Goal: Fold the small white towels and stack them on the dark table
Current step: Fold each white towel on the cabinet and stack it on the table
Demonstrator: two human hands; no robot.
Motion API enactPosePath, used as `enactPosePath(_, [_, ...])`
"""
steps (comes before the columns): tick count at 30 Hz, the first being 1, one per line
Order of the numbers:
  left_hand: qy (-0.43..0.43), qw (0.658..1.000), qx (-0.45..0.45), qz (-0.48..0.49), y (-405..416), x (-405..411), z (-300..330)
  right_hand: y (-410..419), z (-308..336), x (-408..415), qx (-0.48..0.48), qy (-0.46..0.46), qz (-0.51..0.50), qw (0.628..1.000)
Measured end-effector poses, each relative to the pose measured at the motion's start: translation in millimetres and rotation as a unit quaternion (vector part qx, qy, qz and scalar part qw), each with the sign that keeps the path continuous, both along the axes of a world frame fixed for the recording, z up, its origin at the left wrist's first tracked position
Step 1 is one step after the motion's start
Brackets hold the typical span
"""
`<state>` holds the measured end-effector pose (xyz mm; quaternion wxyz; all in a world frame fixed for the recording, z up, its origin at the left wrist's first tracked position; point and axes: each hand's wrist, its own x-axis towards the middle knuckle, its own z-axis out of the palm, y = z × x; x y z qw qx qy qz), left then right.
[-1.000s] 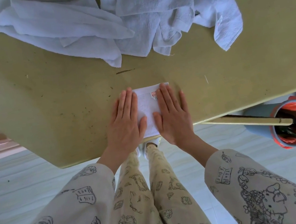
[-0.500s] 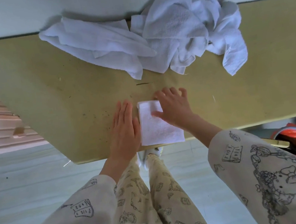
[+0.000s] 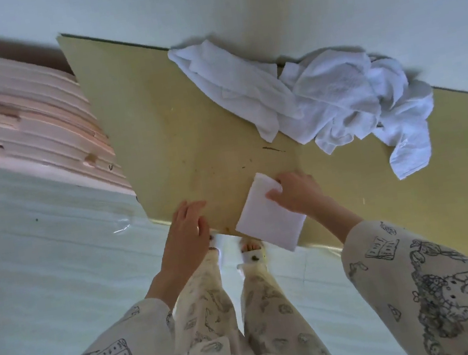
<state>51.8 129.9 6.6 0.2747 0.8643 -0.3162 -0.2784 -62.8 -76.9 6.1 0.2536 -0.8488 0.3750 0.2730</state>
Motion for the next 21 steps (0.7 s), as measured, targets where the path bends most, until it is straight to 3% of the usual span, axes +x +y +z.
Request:
enactPosePath(4, [0.04, 0.992, 0.004, 0.122, 32.4, -1.3, 15.7, 4.3, 27.0, 2.3, 0.036, -0.023, 0.083, 0.996])
enactPosePath(11, [0.015, 0.967, -0.017, 0.253, 135.8, -16.1, 64.4, 73.0, 87.9, 50.4, 0.037, -0.11, 0.265, 0.957])
enactPosePath(16, [-0.025, 0.929, -0.039, 0.366, 242.5, -55.2, 104.5, 186.4, 136.0, 91.4, 0.001, -0.177, 0.412, 0.894])
enactPosePath(21, [-0.064, 0.871, -0.036, 0.486, 382.8, -117.6, 129.8, 351.3, 173.9, 107.9, 0.029, -0.237, 0.502, 0.831])
